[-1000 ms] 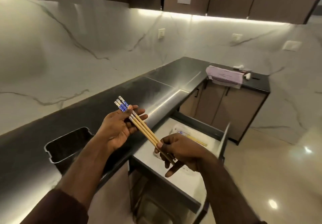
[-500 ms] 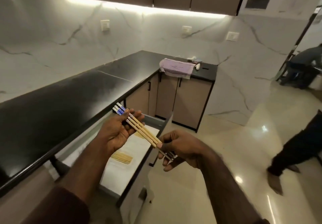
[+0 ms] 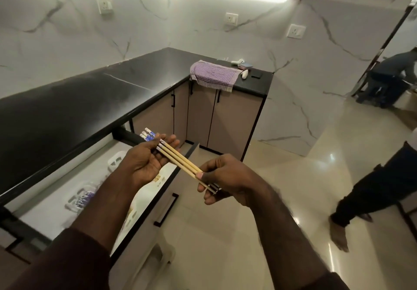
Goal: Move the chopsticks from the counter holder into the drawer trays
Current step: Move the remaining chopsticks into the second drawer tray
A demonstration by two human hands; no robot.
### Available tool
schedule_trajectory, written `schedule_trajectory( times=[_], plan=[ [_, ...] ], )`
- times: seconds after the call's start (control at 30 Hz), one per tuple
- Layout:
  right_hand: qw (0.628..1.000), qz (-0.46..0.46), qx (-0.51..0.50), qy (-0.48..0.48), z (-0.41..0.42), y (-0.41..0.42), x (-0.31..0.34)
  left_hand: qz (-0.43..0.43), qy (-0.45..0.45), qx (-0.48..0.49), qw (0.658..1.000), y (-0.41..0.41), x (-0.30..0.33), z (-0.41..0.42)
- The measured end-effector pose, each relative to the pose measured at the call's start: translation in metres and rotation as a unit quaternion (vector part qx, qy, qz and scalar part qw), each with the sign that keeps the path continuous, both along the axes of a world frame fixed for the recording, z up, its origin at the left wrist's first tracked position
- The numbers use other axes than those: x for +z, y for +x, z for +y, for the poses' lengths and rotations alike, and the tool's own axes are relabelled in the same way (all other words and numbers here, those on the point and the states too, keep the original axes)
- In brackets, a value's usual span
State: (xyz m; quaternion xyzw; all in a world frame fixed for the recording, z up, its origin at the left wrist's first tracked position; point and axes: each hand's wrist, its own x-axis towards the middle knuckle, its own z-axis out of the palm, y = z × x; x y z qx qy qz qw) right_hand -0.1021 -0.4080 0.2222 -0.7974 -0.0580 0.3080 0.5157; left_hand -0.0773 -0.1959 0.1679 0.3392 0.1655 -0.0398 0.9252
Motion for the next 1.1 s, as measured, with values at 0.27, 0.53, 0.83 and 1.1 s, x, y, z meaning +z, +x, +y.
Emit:
schedule_trajectory(
  times=[0.27,0.53,0.83,1.1],
  plan=[
    [0.997,0.045,0.045,-0.042,0.036,0.116,-0.020,0.037,-0.036,0.051,0.997,0.095,-0.037,0.032],
    [0.987,0.084,0.124,-0.063,0.091,0.220,-0.041,0.075,-0.024,0.159,0.984,0.157,-0.051,0.077],
    [0.959,0.125,0.239,-0.091,0.144,0.308,-0.085,0.179,-0.030,0.275,0.944,0.188,-0.083,0.095],
    [0.929,0.143,0.317,-0.129,0.170,0.355,-0.138,0.233,-0.030,0.352,0.906,0.212,-0.117,0.083]
  ],
)
